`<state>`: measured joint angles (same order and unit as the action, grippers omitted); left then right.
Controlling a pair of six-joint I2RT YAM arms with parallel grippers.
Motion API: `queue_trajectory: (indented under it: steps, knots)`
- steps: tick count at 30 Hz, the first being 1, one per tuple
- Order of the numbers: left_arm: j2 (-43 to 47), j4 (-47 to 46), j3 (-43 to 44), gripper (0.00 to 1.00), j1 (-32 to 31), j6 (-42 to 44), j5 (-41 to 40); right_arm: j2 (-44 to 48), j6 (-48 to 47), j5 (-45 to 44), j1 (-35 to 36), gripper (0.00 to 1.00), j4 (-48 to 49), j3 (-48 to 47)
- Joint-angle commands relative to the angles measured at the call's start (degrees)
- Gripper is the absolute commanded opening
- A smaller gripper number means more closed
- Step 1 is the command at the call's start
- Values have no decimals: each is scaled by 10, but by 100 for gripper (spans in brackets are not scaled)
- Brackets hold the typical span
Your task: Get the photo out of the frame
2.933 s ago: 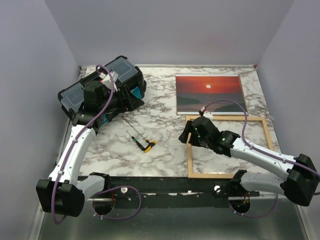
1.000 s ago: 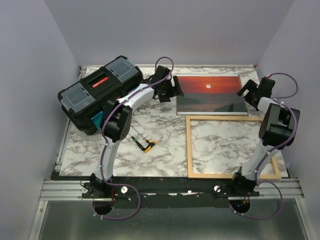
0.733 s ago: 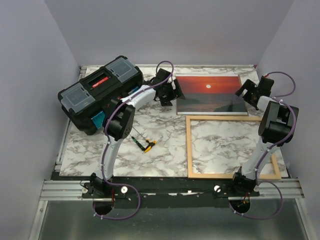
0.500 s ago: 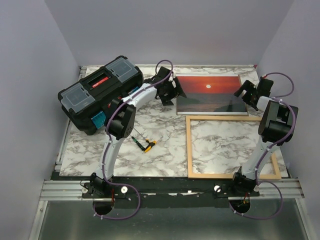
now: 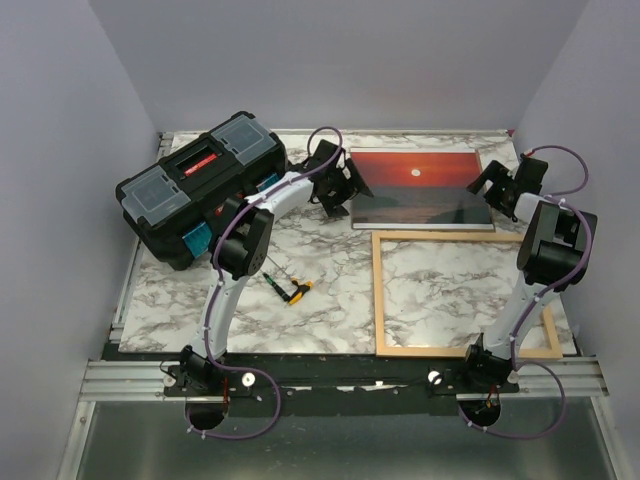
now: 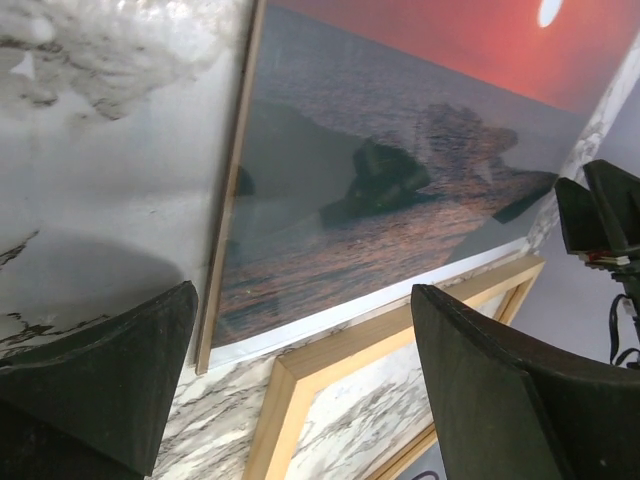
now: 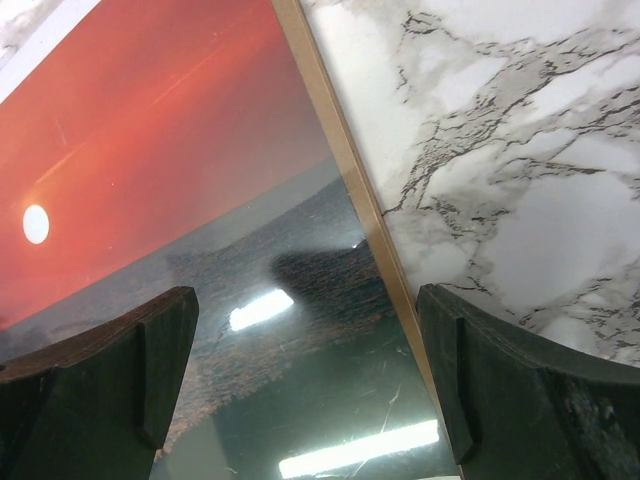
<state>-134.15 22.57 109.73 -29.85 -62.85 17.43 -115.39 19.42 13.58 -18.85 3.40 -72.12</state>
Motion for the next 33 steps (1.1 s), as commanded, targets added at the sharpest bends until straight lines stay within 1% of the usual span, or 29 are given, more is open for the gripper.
queue_trajectory:
  steps: [1,5,8,11,14,20,22,24,27,29,31,33]
  knots:
    - [10,-1,-1,91,0,-3,4,-1,19,53,0,99,10,10]
    - [12,3,4,91,-2,20,5,-4,38,86,0,99,19,18]
    - [18,-8,3,91,-2,49,13,8,45,86,0,99,31,32]
    - [5,18,26,91,0,55,29,20,48,91,0,99,32,38]
    - [8,17,39,90,-4,87,42,39,54,81,0,99,30,45]
    - [48,21,38,86,-7,163,11,70,50,45,0,99,1,44]
    - [48,20,37,84,-6,164,22,75,49,44,0,99,-3,46]
    - [44,-5,25,82,-5,147,50,75,52,54,0,100,-3,47]
    - [41,-26,9,79,-7,125,74,76,56,70,-1,100,2,54]
    - [54,-44,-20,72,-7,114,70,73,53,72,-1,100,3,55]
    - [73,-84,-60,67,-6,103,67,70,47,86,-1,100,-1,52]
    - [86,-113,-81,61,-5,101,68,67,47,103,0,100,2,51]
